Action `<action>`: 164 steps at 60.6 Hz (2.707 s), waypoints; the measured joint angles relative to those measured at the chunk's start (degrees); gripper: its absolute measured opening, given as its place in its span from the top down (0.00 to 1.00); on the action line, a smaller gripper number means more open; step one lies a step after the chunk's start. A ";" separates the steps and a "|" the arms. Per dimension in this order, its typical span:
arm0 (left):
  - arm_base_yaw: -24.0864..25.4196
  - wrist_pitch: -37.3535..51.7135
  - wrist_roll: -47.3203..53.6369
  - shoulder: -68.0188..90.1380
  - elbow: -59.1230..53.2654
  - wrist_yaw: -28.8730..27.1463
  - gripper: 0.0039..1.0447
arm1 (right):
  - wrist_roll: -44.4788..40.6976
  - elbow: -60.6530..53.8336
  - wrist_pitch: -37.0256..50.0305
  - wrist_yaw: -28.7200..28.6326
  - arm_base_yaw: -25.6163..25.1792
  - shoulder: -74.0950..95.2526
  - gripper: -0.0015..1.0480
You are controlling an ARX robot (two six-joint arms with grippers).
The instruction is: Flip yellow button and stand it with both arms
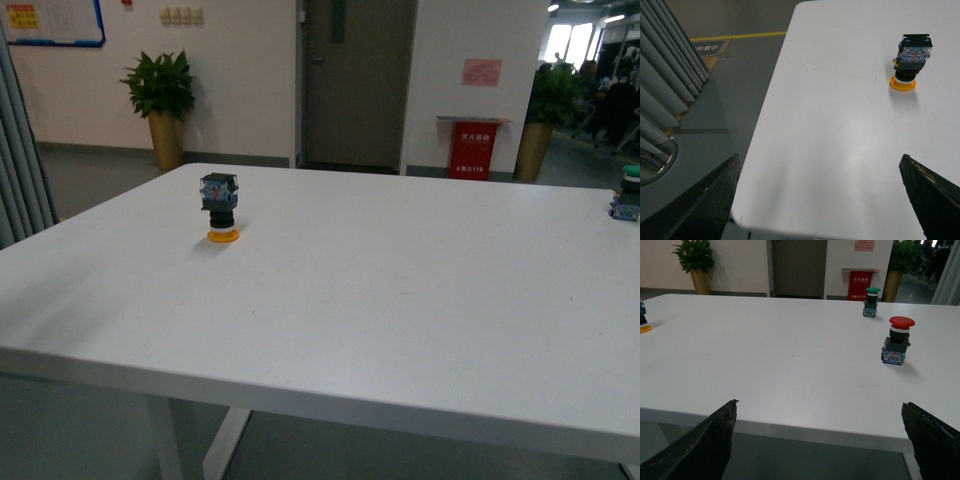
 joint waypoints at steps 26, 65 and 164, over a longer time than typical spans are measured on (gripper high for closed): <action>-10.29 -15.76 -3.93 36.89 43.91 -0.90 0.06 | 0.02 0.00 0.00 -0.02 0.00 0.00 0.07; -15.78 -23.69 -5.05 53.92 64.74 -2.84 0.06 | 0.02 0.00 0.00 0.00 0.00 0.00 0.07; -21.90 21.46 -74.40 53.35 67.14 31.32 0.66 | 0.02 0.00 0.00 -0.02 0.00 0.00 0.07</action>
